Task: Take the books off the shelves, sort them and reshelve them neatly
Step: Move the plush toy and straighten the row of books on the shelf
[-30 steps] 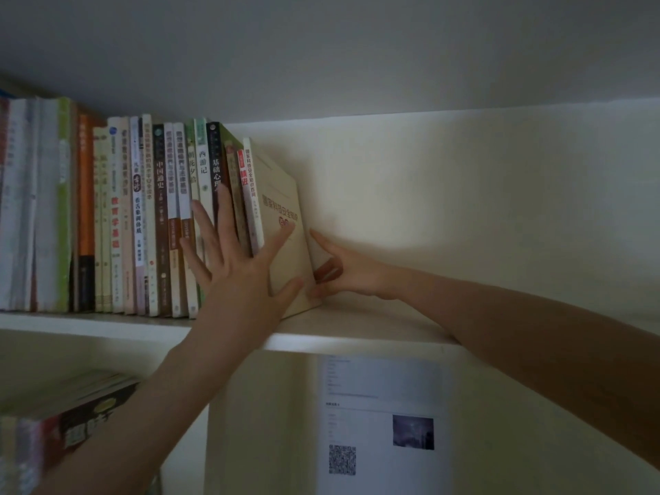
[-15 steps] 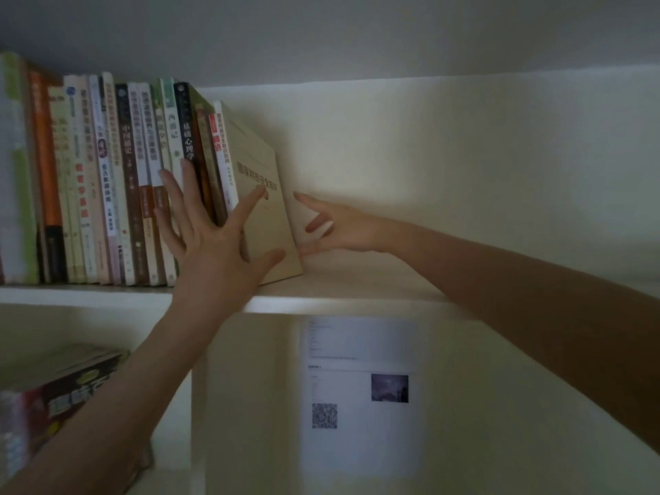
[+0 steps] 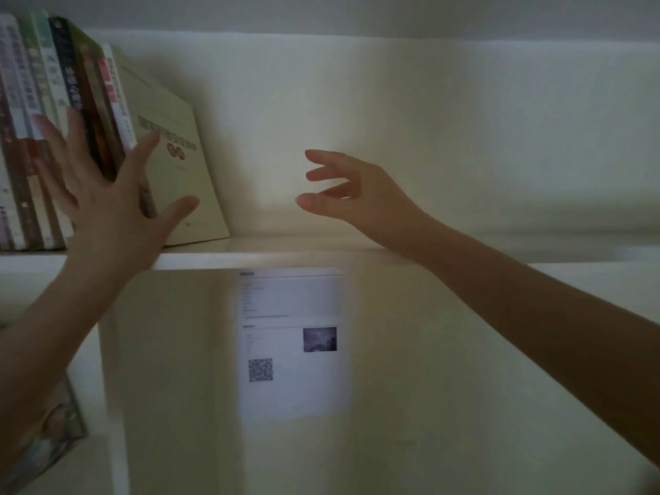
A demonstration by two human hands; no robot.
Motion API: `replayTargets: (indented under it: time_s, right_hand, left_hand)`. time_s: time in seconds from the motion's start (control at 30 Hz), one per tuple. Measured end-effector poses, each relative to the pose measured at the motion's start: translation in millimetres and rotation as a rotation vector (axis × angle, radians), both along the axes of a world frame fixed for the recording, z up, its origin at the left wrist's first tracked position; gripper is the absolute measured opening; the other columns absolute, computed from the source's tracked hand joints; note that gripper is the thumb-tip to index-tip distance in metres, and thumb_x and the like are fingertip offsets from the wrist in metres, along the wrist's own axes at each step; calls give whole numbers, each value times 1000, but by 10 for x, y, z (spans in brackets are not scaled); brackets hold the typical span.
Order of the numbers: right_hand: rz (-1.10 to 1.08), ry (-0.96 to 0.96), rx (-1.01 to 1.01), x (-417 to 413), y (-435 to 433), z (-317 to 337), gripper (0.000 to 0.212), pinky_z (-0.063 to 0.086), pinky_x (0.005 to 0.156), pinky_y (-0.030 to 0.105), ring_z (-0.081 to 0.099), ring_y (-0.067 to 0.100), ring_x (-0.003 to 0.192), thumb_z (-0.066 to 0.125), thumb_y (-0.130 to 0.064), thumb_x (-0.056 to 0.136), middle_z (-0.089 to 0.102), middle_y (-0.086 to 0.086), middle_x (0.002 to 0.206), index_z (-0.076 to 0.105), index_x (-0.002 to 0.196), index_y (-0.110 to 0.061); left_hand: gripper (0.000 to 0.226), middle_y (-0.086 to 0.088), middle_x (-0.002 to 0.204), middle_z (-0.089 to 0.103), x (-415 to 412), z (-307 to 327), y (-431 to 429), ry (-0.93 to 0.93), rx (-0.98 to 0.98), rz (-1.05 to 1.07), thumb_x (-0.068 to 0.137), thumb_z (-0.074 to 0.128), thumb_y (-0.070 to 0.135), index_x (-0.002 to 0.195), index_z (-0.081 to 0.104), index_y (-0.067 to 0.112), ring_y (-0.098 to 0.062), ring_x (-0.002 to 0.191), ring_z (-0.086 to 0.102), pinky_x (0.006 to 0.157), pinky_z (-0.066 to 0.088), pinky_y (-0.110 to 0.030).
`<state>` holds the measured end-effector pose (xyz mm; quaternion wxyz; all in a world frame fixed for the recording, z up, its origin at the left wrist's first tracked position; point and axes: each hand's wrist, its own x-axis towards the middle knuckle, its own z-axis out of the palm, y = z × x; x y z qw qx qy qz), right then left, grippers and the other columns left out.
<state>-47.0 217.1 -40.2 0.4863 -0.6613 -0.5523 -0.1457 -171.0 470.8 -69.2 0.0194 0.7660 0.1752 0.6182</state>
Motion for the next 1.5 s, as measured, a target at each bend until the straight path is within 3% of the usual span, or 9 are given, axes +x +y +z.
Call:
replayTargets:
  time_s: [0.17,0.47,0.73,0.93,1.03,1.17,1.3,1.43,1.5]
  right_hand:
    - [22,75,106,-57,-436,-235,55,52,89,21,66,3,92,74,-19,81,60,-5,122,53,132,-22]
    - [-1,90,60,-168,-1295,-1008,50,46,103,37,63,12,109,71,-14,84,53,-2,128,54,130,-20]
    - [-318,429,-50,206,-2392,-2116,55,47,101,38,61,6,111,72,-37,73,52,-13,130,57,126,-32]
    - [-536,823,47,507,-3405,-3072,50,54,89,28,59,9,112,78,-31,66,56,1,127,62,113,-39]
    - [-766,869,87,639,-3993,-3587,46,53,74,16,51,17,121,77,-17,77,50,3,132,59,117,-32]
    - [-975,974,8,680,-4675,-4167,72,45,99,34,45,17,126,80,-38,74,44,-1,138,46,136,-27]
    - [-1139,968,98,763,-5094,-4464,49,47,72,12,60,4,85,79,-10,75,63,-1,98,58,119,-6]
    - [-1214,1085,111,1018,-5304,-4725,99,39,104,42,41,26,130,86,-33,66,39,8,145,32,146,-14]
    - [-1142,1015,127,1107,-5311,-4821,87,43,102,40,47,25,126,86,-42,63,49,8,138,47,137,-18]
  left_hand:
    - [70,-5,156,19,-71,-75,-132,29,-11,-63,71,36,85,135,25,60,-36,142,18,104,30,-64]
    - [39,-11,140,30,-12,-1089,-2007,16,354,-504,82,62,13,120,55,18,-23,136,24,114,21,-39]
    - [47,6,142,29,709,-2244,-2624,504,-34,-849,85,49,44,131,45,40,-7,133,29,107,17,-8]
    - [64,16,138,23,1372,-3079,-3206,924,-270,-1023,65,41,73,126,33,58,4,124,30,103,35,-23]
    - [63,14,132,24,1670,-3442,-3579,1126,-391,-1096,47,45,84,106,24,84,1,120,35,96,28,-12]
    - [64,6,132,32,1981,-3726,-4110,1277,-550,-1160,65,62,60,121,32,60,-12,128,39,106,33,-26]
    - [69,-1,144,29,2326,-3987,-4621,1390,-669,-1202,87,66,21,144,29,30,-18,131,37,95,39,-26]
    - [59,17,110,42,2580,-4064,-5100,1435,-686,-1295,87,63,5,128,30,31,3,102,47,73,37,-1]
    - [69,10,119,46,2686,-4142,-5272,1465,-733,-1336,82,68,3,135,30,25,-6,108,51,67,40,1]
